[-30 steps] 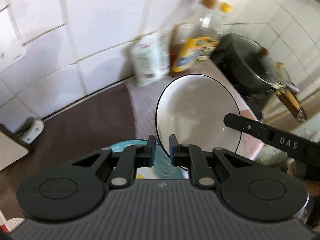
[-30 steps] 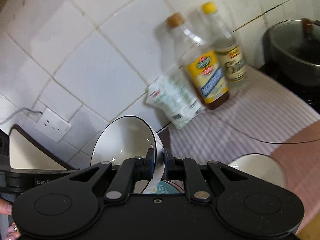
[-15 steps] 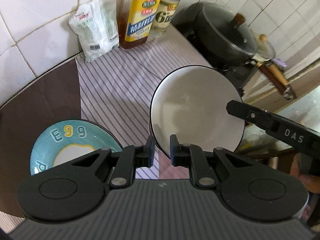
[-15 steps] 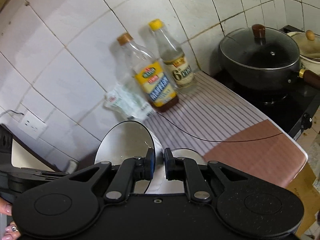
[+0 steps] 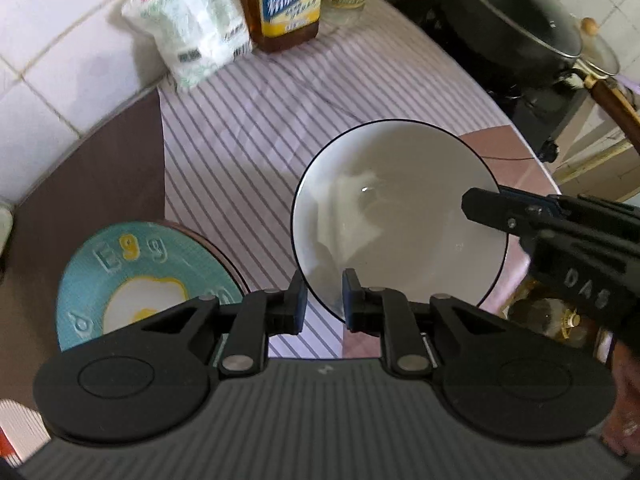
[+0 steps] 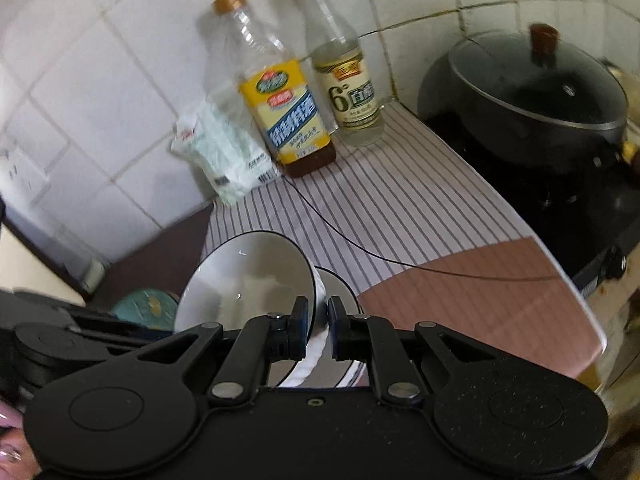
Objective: Organize plates and bowls
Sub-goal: 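Carry the held bowl with both tools over the two nested bowls, then lower the bowl onto the nested bowls and open both tools, then grasp the stack of three white bowls by the rim with both tools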
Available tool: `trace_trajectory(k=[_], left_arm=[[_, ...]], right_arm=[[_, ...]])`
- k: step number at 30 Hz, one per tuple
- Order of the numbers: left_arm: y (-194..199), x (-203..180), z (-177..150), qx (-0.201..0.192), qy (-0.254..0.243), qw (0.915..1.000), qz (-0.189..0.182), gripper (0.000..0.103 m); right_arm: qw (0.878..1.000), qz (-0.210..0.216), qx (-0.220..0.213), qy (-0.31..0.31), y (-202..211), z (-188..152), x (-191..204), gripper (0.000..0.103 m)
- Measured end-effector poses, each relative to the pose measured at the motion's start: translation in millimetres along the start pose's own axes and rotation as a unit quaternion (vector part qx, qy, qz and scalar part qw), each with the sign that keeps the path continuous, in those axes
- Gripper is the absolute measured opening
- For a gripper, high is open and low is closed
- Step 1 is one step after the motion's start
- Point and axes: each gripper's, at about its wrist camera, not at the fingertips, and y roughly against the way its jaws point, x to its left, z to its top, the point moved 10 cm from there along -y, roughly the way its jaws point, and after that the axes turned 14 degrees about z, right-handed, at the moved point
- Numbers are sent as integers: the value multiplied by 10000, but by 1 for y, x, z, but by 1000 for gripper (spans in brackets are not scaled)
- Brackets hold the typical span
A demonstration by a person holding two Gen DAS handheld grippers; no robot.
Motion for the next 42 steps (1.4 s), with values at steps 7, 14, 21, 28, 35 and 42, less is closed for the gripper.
trace_trajectory(k=[7, 14, 21, 28, 35, 42], left_arm=[[-12, -5, 0, 219, 388, 9987, -237, 22], [-16, -4, -1, 307, 783, 9955, -433, 29], [7, -3, -6, 141, 891, 9952, -368, 43], [45, 0, -10, -135, 1083, 9935, -333, 43], [77, -2, -22, -352, 1224, 9916, -211, 46], [89, -13, -43, -388, 1453, 9885, -181, 47]], right_arm=[[9986, -125, 169, 491, -9, 0, -7, 14], [9896, -212, 284, 1393, -14, -1, -3, 17], [9888, 21, 213, 1480, -6, -2, -1, 19], [9791, 700, -39, 1907, 30, 4, 22, 20], [9587, 1112, -82, 2616, 68, 3, 48, 24], [9420, 1366, -61, 3065, 93, -9, 59, 40]])
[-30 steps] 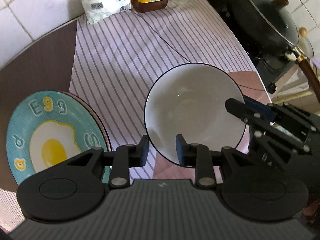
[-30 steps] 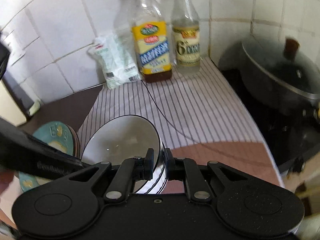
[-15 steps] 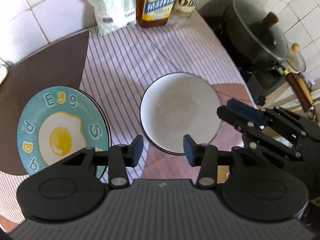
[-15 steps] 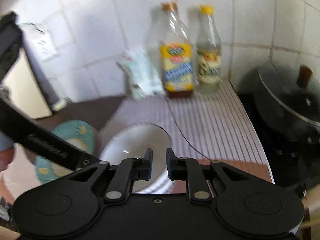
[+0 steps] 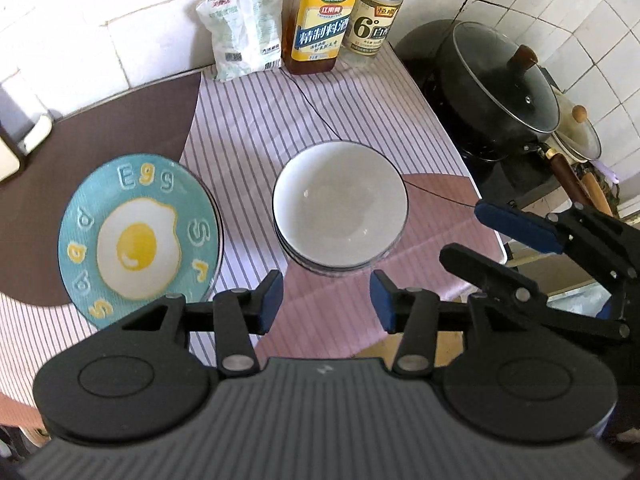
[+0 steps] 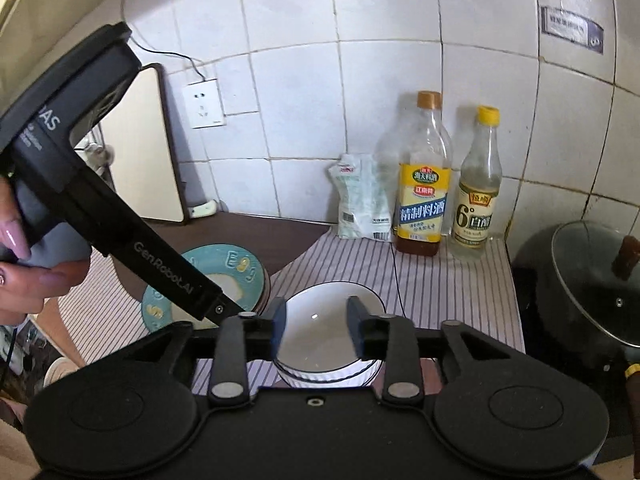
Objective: Organize plates and bowls
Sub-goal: 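Grasp the stack of three white bowls by the rim with both tools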
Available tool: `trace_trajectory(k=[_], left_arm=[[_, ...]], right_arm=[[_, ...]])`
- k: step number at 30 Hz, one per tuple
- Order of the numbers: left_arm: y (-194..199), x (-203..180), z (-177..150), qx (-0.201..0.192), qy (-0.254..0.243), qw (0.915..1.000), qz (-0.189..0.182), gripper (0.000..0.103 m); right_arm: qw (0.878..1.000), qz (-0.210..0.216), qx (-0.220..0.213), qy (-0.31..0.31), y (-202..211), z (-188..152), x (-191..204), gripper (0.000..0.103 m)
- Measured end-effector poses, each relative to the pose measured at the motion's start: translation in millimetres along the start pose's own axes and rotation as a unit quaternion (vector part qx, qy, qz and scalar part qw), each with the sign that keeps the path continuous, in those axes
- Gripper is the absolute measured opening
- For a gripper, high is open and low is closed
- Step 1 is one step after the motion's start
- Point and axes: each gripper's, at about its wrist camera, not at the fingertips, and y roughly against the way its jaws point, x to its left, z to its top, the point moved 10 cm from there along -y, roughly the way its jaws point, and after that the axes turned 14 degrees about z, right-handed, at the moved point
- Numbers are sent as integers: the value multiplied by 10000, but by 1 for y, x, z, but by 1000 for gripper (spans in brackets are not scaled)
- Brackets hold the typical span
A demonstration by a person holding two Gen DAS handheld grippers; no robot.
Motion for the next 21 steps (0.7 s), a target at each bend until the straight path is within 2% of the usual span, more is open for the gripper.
trace_trajectory(k=[6, 8, 12, 16, 19, 21], left_arm=[[1, -6, -22, -67, 112, 9999, -54, 50], [-3, -6, -28, -23, 102, 9999, -31, 50], [-8, -5, -33, -202, 145, 9992, -299, 52], [-12, 1, -33, -534, 310, 9949, -797, 55], [-19, 11, -30, -750, 372, 9933, -794, 56], [-27, 18, -29, -785, 517, 9919, -854, 61]], right_arm=[[9998, 167, 4, 144, 10, -17, 13, 52], [9993, 341, -67, 125, 13, -26, 17, 61], [9969, 700, -330, -145, 12, -47, 15, 66], [9977, 463, -285, -399, -4, -76, -1, 68], [9991, 202, -199, -325, -18, -94, -10, 70], [9997, 74, -88, -236, -30, -106, -16, 71]])
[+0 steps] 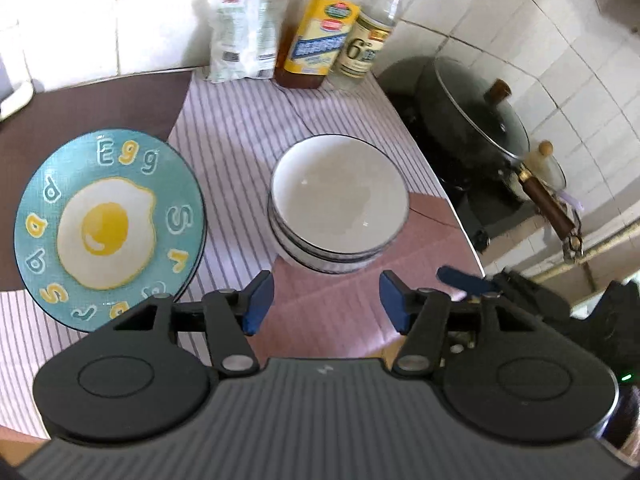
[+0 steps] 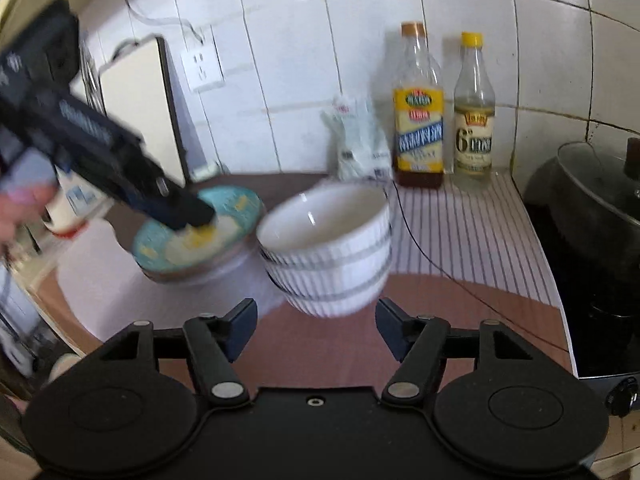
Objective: Organize plates and bowls
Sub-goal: 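Grasp the stack of three white bowls by the rim with both tools, then lift the bowl stack with both tools and carry it over the Egg plate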
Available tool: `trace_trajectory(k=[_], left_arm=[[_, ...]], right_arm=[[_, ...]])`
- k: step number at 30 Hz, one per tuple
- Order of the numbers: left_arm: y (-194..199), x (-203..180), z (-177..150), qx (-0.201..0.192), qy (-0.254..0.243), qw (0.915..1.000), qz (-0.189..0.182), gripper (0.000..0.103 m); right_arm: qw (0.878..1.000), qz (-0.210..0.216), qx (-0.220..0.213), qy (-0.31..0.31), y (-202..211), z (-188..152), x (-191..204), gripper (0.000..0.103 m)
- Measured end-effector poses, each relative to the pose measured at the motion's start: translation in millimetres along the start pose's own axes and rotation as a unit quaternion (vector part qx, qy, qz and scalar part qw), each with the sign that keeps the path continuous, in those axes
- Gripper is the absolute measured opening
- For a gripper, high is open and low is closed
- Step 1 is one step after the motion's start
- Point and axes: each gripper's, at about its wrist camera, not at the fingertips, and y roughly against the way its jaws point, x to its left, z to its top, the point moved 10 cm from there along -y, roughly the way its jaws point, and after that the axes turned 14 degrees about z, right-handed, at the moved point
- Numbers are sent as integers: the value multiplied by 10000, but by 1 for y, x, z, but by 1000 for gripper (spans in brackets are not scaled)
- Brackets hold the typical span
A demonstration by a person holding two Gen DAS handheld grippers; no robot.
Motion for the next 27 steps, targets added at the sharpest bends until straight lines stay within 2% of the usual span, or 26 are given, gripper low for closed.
trace_trajectory(k=[4, 9, 12, 18, 22, 25, 27], left_arm=[[-15, 11, 0, 16, 562, 9982, -212, 64], [-34, 14, 5, 18, 1309, 9901, -504, 69], [-48, 16, 10, -43, 1548, 9872, -389, 69], [-73, 16, 19, 21, 1516, 9882, -236, 69], [-87, 11, 22, 112, 1312, 9912, -115, 69], [-93, 8, 23, 100, 1124, 9936, -12, 67], [-96, 8, 24, 112, 1098, 9939, -21, 67]], right_arm=[[9996, -247, 163, -42, -25, -17, -15, 74], [9978, -470, 399, 249, -60, -26, -27, 75], [9975, -481, 446, 267, -77, -28, -32, 75], [9987, -402, 299, 59, -98, -21, -44, 76], [9974, -392, 301, 523, -108, -19, -38, 77], [9976, -290, 279, 559, -113, -17, -37, 77], [9979, -243, 259, 543, -116, -16, -38, 81]])
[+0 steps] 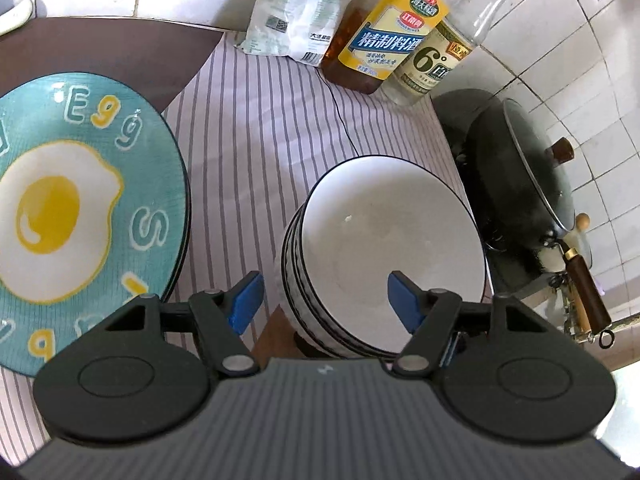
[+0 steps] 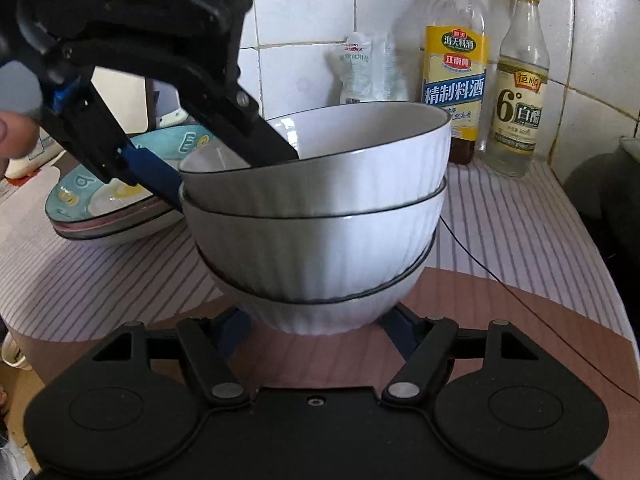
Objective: Organize plates and bowls
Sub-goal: 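Lift the bowl stack with both tools and carry it over the Egg plate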
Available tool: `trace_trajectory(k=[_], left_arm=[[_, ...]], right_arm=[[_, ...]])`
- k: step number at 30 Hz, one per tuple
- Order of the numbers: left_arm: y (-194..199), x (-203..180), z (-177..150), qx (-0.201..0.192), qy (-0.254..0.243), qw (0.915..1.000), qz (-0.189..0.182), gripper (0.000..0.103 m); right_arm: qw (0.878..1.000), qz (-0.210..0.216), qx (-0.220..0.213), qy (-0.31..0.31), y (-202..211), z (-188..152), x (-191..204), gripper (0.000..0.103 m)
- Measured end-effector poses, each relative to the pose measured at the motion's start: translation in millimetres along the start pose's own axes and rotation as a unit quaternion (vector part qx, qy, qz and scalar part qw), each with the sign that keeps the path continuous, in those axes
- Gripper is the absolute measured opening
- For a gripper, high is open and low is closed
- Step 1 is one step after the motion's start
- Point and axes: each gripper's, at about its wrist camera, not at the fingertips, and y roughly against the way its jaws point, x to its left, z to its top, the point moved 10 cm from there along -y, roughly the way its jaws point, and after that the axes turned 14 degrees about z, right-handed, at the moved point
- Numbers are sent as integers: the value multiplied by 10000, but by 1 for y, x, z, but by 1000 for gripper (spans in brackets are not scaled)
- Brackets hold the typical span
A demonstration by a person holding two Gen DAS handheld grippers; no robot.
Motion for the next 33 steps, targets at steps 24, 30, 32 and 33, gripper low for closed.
trace_trajectory(k=[24, 30, 32, 33], left_arm=[[-7, 2, -13, -180, -433, 9981, 400, 36], [17, 9, -15, -178, -351, 9980, 487, 36], [30, 12, -14, -179, -333, 9981, 493, 36], [38, 14, -14, -201, -345, 9979, 517, 36]], right_arm=[[9995, 48, -293, 135, -6, 6, 3, 91], [9990, 173, -318, 263, 2, 12, 18, 91], [9987, 189, -335, 332, 8, 18, 26, 91], [9985, 214, -343, 365, 11, 22, 32, 91]])
